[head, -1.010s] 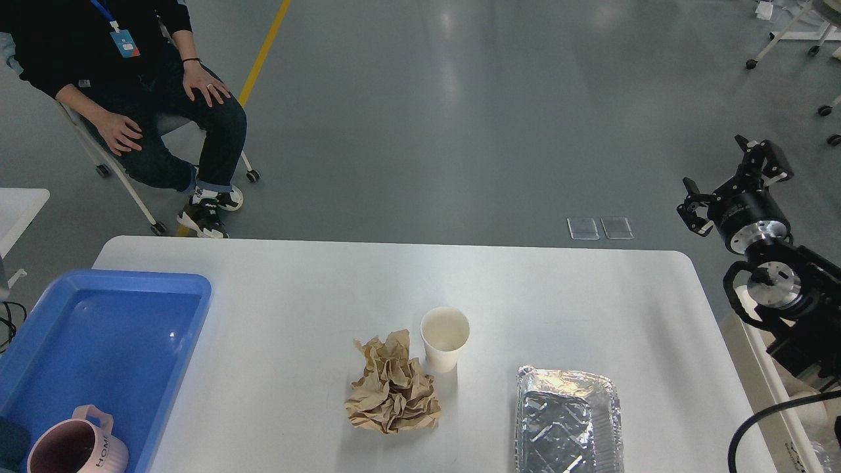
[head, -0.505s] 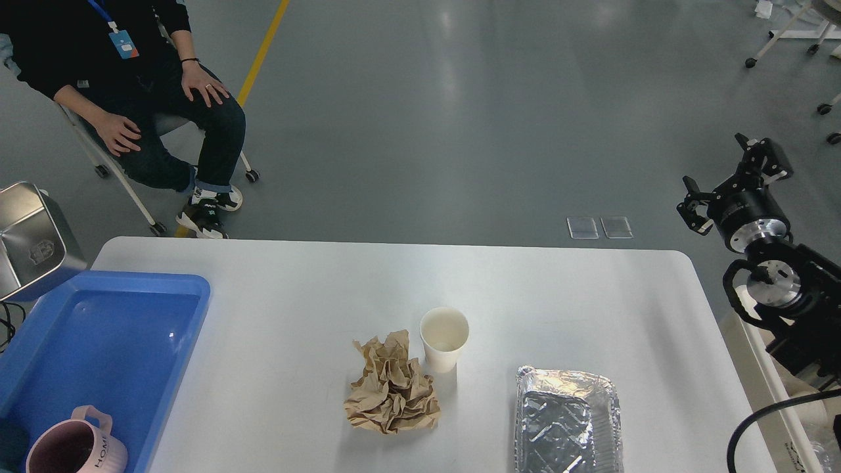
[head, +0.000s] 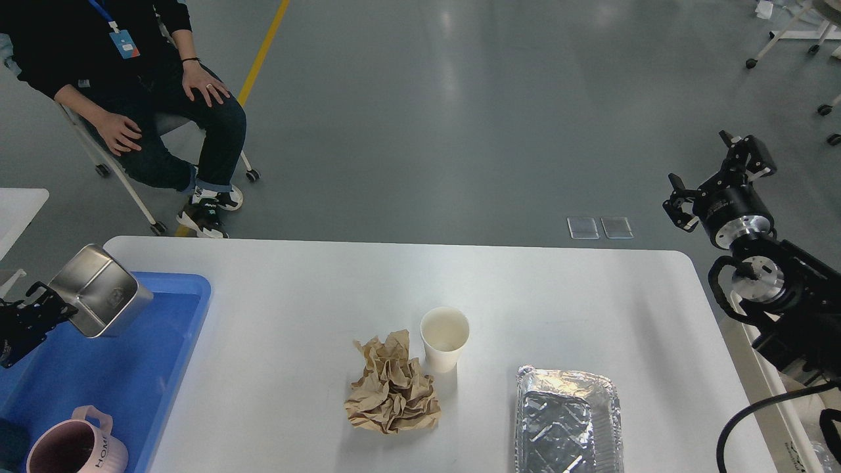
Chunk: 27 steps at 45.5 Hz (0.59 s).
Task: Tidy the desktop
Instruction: 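Lower the held silver tin into the blue tray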
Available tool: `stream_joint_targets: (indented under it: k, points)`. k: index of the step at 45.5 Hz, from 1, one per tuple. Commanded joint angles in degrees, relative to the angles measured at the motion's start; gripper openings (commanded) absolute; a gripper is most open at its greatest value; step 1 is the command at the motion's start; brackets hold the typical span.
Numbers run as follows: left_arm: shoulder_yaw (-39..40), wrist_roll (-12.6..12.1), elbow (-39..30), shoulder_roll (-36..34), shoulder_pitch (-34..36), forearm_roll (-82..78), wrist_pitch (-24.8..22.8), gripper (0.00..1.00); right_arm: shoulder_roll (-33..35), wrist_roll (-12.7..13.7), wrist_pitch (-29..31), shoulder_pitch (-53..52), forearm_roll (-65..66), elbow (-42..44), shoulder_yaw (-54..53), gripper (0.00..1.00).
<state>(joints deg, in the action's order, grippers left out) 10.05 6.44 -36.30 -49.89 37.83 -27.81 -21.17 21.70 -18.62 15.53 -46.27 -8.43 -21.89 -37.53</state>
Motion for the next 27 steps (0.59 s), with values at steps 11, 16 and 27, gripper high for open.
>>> stream_joint_targets:
  k: [11,16,27]
  points:
    - [0.0,-7.8,0.5,2.8,-0.9,1.8,2.8,0.0,0.0,0.0,-0.1,0.0,0.0,0.1,0.0,1.0]
    - [0.0,-9.3,0.6,3.0,-1.2,1.8,5.6,0.0,0.0,0.0,0.0,0.0,0.1,0.3,0.0,1.0]
    - [0.1,-14.9,1.8,6.0,-1.2,1.9,9.5,0.0,0.0,0.0,-0.1,0.0,0.1,0.1,0.0,1.0]
